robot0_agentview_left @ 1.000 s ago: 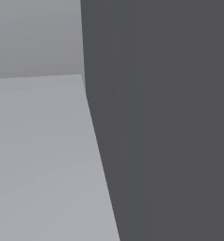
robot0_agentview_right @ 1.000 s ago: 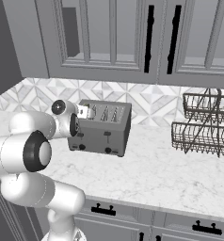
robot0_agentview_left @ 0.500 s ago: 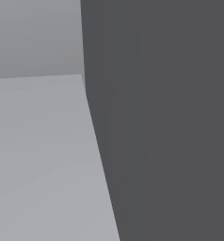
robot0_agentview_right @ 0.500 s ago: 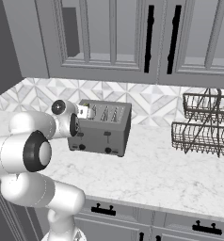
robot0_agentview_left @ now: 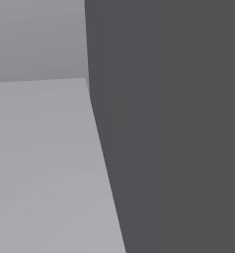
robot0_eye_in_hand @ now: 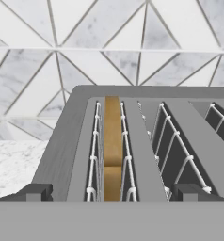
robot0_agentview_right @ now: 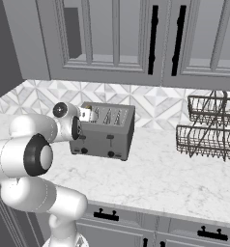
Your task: Start the toaster. Once the lever pops up, take the bread to the plate on the dining counter.
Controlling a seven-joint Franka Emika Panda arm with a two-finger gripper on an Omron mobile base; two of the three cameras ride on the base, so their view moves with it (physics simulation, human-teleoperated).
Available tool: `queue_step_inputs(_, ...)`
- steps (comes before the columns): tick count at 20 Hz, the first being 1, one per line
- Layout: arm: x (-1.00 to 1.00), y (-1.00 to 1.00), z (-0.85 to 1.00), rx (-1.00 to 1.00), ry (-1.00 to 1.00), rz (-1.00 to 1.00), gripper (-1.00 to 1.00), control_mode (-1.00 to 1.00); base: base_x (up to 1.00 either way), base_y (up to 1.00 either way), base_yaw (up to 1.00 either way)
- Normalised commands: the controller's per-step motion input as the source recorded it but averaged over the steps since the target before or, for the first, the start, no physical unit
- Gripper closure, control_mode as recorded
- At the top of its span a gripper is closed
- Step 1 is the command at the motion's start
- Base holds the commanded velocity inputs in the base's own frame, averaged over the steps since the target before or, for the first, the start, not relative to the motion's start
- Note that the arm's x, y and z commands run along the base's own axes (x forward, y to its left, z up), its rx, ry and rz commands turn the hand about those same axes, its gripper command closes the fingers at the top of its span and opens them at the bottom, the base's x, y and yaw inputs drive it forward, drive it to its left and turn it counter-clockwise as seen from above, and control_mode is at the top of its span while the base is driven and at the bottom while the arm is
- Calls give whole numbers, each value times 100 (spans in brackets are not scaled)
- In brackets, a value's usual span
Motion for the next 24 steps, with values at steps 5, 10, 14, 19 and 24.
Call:
queue_step_inputs(5,0,0,0,0,0,0,-100,-100,0,0,0)
queue_step_inputs(10,0,0,0,0,0,0,-100,-100,0,0,0)
queue_step_inputs(14,0,0,0,0,0,0,-100,-100,0,0,0)
queue_step_inputs(19,0,0,0,0,0,0,-100,-100,0,0,0)
queue_step_inputs(24,0,0,0,0,0,0,-100,-100,0,0,0)
